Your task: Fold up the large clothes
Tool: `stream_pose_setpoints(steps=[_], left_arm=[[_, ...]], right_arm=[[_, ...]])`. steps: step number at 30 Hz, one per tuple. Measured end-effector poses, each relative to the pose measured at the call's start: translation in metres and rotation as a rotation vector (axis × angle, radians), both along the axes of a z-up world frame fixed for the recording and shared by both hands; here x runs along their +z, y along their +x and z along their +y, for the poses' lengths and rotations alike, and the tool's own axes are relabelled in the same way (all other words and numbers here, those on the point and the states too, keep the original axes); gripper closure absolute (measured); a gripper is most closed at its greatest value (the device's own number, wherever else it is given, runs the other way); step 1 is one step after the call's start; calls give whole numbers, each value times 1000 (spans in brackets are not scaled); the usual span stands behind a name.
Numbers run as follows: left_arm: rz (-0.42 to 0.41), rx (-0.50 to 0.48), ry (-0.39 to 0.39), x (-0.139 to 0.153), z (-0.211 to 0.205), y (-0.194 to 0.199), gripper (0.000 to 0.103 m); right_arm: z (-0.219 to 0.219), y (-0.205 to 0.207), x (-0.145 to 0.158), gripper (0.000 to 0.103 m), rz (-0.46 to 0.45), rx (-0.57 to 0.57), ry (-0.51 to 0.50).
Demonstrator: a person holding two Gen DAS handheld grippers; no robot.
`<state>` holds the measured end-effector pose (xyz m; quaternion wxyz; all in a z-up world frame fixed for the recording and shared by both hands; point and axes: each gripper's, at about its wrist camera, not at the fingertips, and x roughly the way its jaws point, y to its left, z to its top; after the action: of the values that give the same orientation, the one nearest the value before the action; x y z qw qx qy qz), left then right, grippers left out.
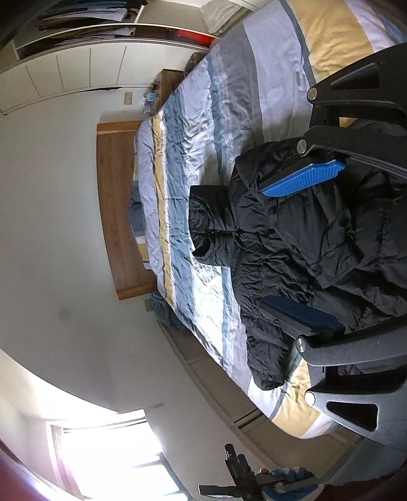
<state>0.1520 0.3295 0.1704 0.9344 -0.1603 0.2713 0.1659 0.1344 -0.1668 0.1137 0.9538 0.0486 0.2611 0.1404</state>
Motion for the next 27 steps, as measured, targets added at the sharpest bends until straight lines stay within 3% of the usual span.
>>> stream_pose_setpoints(steps=[3, 7, 13, 22, 27], left_arm=[[2, 13, -91, -18, 27, 14, 21], [52, 37, -223, -65, 58, 37, 21], [125, 63, -354, -130, 90, 64, 21], [110, 56, -664, -222, 125, 88, 21], [116, 50, -783, -267, 125, 103, 21]], right_arm=[[5, 8, -4, 38, 11, -4, 0], [7, 21, -12, 38, 38, -14, -9], [2, 44, -27, 37, 80, -59, 1], [-11, 72, -60, 37, 159, -126, 4], [-22, 81, -78, 37, 207, -171, -12]])
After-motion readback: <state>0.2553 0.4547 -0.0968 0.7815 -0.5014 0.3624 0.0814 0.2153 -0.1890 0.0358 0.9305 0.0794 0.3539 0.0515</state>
